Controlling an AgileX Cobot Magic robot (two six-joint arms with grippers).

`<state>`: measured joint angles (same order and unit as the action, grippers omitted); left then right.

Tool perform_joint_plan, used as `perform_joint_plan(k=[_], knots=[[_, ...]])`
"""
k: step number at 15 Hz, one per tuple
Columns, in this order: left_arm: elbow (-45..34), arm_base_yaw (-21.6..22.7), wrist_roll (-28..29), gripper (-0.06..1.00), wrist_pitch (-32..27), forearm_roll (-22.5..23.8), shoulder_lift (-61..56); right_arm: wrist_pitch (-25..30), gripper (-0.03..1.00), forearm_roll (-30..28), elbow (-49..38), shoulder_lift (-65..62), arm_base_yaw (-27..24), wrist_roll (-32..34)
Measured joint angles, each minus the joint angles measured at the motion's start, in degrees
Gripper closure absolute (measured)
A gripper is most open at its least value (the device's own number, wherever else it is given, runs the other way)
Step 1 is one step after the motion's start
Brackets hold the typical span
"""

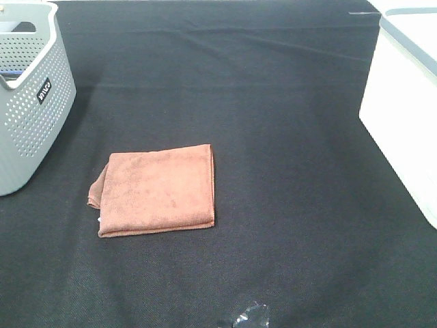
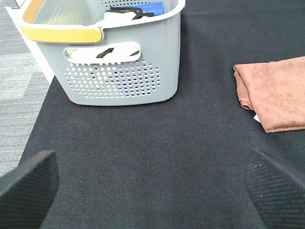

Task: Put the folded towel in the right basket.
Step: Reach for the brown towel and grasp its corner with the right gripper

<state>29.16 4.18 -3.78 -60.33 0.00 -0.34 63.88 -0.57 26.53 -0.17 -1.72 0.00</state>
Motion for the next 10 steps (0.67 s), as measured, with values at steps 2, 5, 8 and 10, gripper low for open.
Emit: perform_joint_plan(k=[2,5,8,10], knots=[[0.0,0.0,0.0,-0.05,0.0,0.0,0.0,0.0,0.00,0.0,0.0,0.0,0.0,0.0],[0.0,0.0,0.0,-0.05,0.0,0.0,0.0,0.0,0.00,0.0,0.0,0.0,0.0,0.0],[0.0,0.0,0.0,-0.05,0.0,0.0,0.0,0.0,0.00,0.0,0.0,0.0,0.0,0.0],[0.0,0.0,0.0,-0.05,0.0,0.0,0.0,0.0,0.00,0.0,0.0,0.0,0.0,0.0]])
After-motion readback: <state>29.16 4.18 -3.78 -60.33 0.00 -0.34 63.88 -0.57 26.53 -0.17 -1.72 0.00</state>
